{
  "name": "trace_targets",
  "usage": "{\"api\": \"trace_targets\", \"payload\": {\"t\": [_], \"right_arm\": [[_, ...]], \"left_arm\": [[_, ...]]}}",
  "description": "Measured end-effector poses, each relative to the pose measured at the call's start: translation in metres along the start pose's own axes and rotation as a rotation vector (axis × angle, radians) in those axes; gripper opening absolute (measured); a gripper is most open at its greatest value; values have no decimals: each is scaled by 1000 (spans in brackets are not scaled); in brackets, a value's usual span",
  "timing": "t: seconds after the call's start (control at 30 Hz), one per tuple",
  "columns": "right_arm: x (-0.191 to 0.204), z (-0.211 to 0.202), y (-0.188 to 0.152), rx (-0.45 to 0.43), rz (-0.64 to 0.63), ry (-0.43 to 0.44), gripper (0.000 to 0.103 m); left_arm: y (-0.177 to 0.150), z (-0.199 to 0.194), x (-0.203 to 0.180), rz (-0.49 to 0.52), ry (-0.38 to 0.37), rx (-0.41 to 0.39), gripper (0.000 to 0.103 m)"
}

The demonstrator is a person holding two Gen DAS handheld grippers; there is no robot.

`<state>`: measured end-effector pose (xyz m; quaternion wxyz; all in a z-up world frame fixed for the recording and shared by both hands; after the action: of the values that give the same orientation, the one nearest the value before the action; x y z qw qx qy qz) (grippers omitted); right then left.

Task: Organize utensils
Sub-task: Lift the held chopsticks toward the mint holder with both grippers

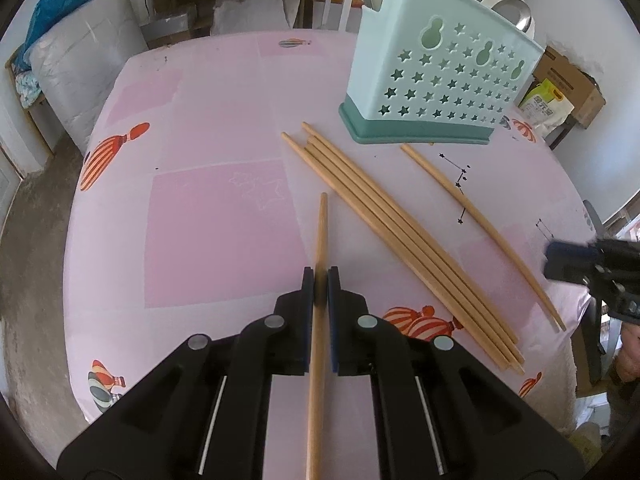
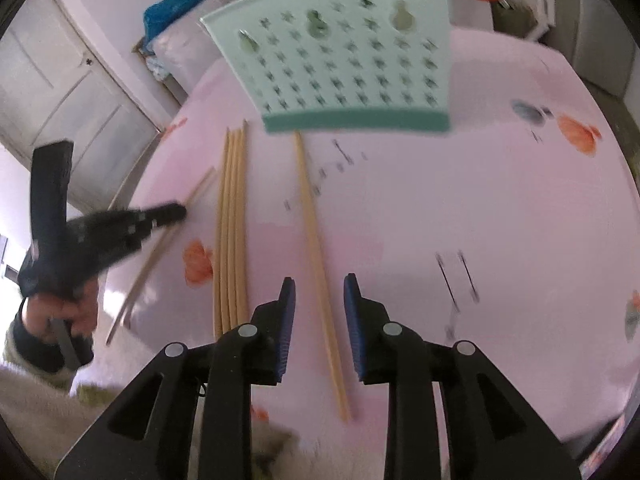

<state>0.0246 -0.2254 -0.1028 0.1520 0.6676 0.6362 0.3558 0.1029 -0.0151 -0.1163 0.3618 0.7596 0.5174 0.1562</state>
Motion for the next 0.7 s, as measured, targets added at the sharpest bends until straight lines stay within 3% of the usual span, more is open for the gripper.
{"api": "trace_targets", "payload": {"t": [0.2, 0.27, 0.57, 0.7], "right_arm": [[16, 49, 17, -7, -94, -55, 23], [18, 53, 18, -28, -129, -87, 11], [-13, 22, -2, -17, -29, -136, 7], [-24, 15, -6, 0, 22, -105, 7]], "left_arm": [[7, 8, -3, 16, 18, 22, 6], [10, 11, -4, 25, 26, 20, 6], [15, 18, -11, 83, 57, 6, 6], [14, 19, -14, 115, 64, 5, 6]]}}
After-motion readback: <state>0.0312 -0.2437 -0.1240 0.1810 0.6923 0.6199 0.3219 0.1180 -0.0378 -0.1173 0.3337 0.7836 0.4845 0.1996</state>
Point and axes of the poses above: each gripper's, at about its wrist camera, not at the fingertips, and z roughly the way its jaws point, x to its left, y to its top, the point moved 3 cm from there along z, roughly the way its jaws point, and after that the axes turned 15 degrees about -x, right-handed, at the moved point
